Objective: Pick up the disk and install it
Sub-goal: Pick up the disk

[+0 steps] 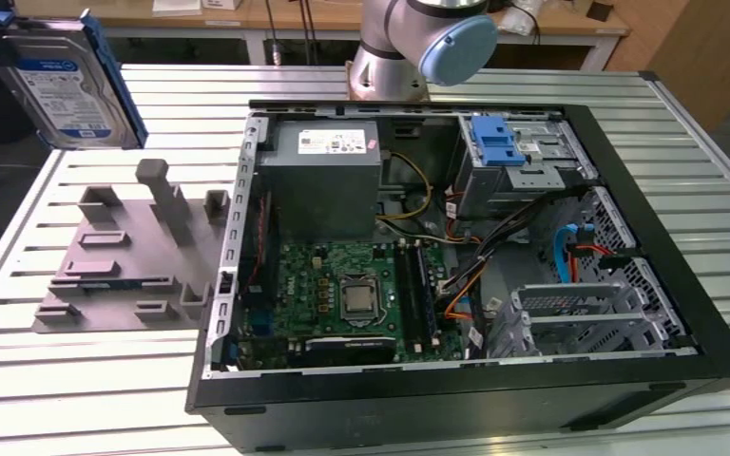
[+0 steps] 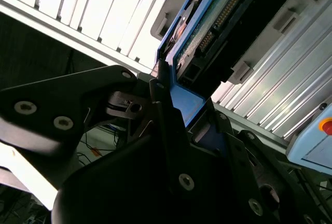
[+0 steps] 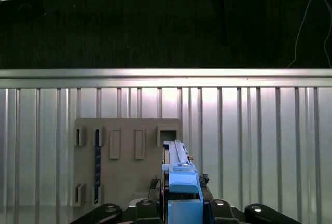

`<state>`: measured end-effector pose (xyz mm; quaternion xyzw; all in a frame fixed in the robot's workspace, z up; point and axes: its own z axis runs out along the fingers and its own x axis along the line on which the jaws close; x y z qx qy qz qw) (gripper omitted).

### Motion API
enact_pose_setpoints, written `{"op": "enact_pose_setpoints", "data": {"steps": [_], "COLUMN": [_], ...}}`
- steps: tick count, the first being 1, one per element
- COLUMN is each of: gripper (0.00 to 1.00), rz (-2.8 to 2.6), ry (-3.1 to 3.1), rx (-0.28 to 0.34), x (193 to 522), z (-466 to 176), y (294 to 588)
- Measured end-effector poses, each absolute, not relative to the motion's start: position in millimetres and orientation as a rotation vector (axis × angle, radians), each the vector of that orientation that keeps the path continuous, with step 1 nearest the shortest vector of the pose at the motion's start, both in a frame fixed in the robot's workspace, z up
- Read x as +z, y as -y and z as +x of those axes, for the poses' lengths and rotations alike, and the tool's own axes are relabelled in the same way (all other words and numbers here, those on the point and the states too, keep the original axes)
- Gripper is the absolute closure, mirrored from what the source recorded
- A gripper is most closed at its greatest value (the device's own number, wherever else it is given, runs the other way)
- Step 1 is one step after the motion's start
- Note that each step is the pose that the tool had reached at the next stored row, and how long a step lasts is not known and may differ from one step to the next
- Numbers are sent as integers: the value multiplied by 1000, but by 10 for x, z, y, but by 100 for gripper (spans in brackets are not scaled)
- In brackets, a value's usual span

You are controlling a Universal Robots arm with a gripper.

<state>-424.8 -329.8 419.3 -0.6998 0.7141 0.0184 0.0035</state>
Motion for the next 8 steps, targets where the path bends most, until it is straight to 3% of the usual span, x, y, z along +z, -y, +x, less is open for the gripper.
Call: {"op": "enact_pose_setpoints", "data": {"steps": [8], "gripper": [64], "rz": [-2194], "ry": [-2238], "rx": [58], "x": [4210], "z": [-4248], "y": [3298]}}
